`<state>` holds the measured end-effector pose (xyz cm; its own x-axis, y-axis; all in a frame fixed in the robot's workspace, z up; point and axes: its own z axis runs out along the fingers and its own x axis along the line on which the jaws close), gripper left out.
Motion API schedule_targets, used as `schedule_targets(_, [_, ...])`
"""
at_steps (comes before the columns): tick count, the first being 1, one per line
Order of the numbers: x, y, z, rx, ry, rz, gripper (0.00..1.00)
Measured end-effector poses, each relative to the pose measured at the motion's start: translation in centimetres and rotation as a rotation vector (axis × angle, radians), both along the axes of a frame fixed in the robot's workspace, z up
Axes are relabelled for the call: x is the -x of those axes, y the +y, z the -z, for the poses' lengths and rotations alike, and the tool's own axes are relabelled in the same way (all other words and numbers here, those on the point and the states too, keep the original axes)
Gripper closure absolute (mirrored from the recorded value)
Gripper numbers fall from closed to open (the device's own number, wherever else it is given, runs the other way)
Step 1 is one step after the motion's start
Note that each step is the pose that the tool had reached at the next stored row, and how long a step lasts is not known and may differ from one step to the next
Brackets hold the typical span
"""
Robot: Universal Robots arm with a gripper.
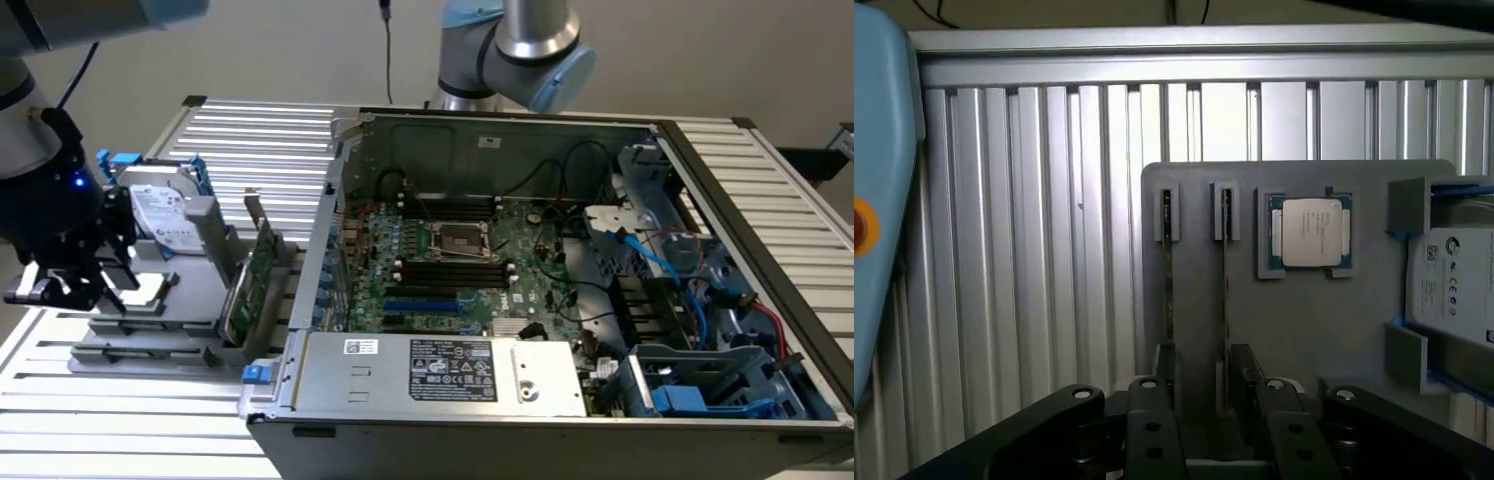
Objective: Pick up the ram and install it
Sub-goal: 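Pick up the ram and move it above insertion slot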
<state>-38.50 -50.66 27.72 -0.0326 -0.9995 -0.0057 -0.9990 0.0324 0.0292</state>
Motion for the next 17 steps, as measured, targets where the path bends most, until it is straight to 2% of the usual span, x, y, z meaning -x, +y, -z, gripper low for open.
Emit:
schedule_targets(7, [0.0,-0.71,1.26,0.0000,0.0001,-0.013,0.64])
schedule_targets(17, [0.0,-1.06,3.08,0.0000,0.0000,-0.052,0.64])
